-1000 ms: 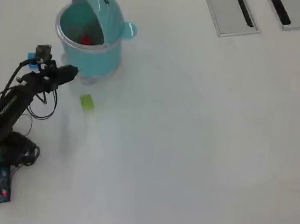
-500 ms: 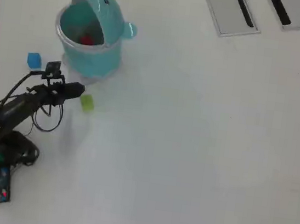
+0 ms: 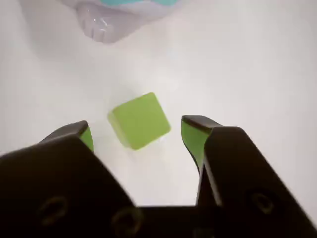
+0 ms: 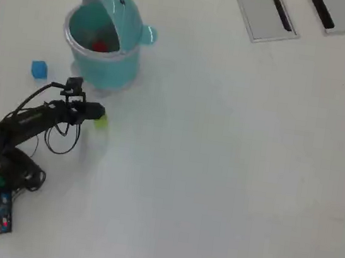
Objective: Grasp RGB lego blocks and put them in the bin one by one.
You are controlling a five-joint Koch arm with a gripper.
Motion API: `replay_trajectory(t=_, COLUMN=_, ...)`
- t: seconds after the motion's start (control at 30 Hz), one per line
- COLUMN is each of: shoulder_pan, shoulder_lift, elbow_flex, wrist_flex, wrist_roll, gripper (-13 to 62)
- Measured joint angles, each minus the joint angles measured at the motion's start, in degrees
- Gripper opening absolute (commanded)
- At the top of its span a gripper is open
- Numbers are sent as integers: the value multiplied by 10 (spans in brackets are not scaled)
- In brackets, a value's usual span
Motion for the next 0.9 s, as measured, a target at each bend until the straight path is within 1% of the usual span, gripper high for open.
replay_trajectory(t=0.3, shoulder_pan=10, shoulder_lift=-87, elbow_flex=-1, wrist_flex=-42, wrist_roll=0, gripper=334)
replay_trajectory(t=0.6, shoulder_pan=37, shoulder_lift=-115, elbow_flex=-29, wrist_flex=-44, wrist_roll=0, gripper=333)
replay_trajectory(t=0.9, shoulder_pan=35, shoulder_lift=-137, elbow_flex=-37, wrist_flex=-44, wrist_roll=0, gripper=330)
